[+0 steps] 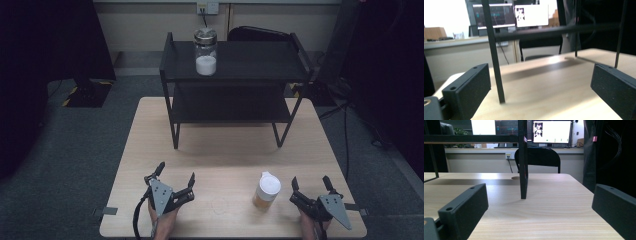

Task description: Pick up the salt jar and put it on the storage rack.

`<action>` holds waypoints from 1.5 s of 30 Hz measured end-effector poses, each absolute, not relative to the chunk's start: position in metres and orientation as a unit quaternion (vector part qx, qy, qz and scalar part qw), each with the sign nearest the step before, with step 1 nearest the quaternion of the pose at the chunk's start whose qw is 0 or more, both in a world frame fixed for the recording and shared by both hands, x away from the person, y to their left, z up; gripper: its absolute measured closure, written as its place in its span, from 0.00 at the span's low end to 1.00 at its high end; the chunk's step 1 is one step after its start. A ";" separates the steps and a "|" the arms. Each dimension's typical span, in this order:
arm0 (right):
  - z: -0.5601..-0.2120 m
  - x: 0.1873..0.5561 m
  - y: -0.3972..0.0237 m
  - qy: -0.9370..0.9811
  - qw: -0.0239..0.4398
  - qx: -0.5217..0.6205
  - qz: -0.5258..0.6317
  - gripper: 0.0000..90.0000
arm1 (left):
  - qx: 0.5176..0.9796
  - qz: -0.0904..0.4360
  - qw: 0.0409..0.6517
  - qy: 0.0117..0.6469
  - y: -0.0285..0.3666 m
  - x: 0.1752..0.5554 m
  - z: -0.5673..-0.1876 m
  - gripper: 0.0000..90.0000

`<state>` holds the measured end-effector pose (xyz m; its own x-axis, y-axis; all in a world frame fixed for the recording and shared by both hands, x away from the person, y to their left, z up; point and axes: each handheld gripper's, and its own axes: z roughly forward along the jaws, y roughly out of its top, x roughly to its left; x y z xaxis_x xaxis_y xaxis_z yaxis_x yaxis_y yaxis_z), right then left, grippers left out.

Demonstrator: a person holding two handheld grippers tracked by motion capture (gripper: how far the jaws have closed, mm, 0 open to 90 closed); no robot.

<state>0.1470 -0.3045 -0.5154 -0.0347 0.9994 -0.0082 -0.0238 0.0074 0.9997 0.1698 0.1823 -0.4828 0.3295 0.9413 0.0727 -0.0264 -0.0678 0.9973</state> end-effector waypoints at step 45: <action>-0.516 0.147 -0.304 0.505 0.499 0.483 0.513 0.00 | 0.566 0.418 0.579 0.412 0.183 0.170 -0.517 0.00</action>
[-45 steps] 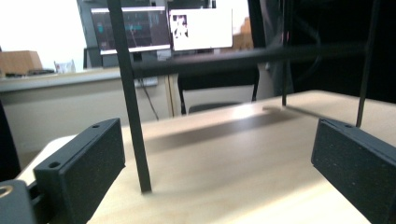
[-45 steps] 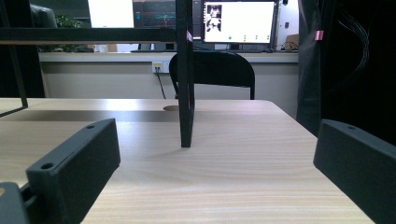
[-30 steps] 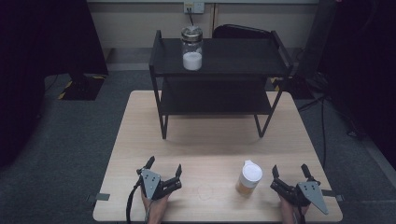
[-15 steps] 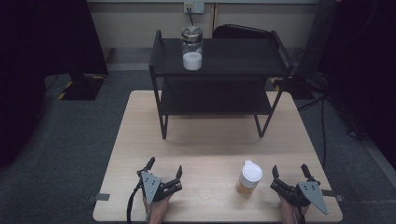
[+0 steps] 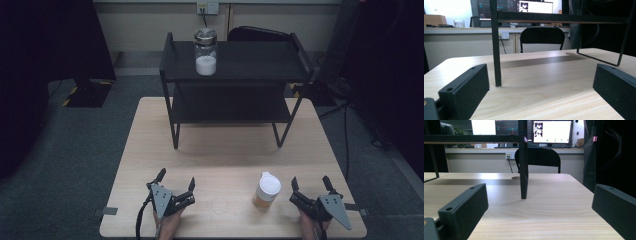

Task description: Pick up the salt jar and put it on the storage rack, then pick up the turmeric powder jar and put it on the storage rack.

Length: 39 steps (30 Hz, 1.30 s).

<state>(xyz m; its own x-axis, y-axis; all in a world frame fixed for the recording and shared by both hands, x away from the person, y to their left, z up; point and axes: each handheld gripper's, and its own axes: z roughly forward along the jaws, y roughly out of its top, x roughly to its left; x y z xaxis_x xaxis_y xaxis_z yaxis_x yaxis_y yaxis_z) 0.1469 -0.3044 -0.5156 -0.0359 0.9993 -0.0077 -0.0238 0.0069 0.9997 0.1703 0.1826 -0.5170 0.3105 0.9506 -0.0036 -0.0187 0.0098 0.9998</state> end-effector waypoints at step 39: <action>-0.501 0.137 -0.308 0.486 0.495 0.455 0.559 0.00 | 0.566 0.418 0.579 0.412 0.183 0.170 -0.517 0.00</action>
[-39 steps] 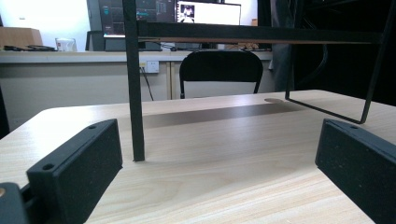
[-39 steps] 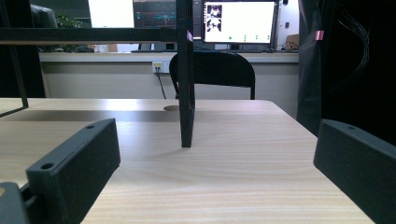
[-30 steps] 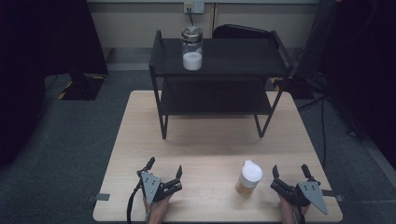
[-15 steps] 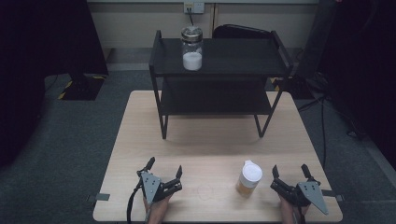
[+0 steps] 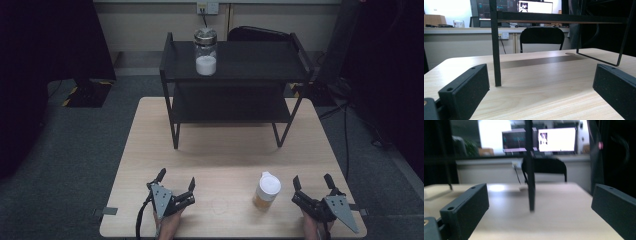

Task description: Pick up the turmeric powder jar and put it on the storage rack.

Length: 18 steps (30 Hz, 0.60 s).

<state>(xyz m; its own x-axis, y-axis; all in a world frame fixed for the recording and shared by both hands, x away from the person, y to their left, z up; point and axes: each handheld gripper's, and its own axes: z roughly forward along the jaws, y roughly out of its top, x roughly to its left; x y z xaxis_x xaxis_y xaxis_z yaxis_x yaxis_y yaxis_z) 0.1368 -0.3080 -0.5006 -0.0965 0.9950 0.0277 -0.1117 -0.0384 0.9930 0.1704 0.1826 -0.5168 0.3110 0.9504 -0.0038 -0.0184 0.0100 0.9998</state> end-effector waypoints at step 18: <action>-0.478 0.124 -0.276 0.541 0.432 0.358 0.627 0.01 | 0.566 0.418 0.579 0.412 0.183 0.170 -0.517 0.00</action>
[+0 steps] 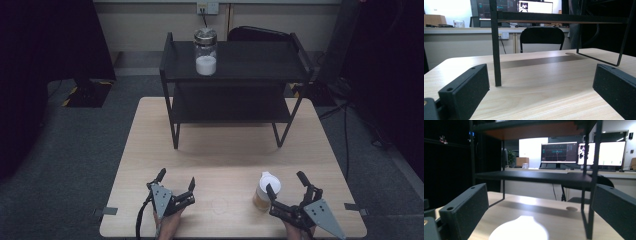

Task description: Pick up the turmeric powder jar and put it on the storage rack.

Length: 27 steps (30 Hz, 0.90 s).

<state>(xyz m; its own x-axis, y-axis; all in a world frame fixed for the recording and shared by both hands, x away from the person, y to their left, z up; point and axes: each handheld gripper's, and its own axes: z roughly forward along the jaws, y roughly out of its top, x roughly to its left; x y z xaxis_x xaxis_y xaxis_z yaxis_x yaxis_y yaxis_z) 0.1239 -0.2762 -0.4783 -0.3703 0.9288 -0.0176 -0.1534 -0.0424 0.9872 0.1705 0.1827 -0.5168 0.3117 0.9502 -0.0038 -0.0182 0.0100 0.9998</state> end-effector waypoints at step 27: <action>-0.519 0.119 -0.232 0.551 0.451 0.415 0.567 0.22 | 0.566 0.418 0.579 0.411 0.183 0.170 -0.517 0.00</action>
<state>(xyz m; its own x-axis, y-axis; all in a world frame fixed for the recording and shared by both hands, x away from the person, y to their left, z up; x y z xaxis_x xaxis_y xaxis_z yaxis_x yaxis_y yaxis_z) 0.1195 -0.2316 -0.5191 -0.2495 0.9680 -0.0266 -0.0546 0.0133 0.9984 0.1705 0.1828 -0.5168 0.3125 0.9499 -0.0036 -0.0182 0.0098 0.9998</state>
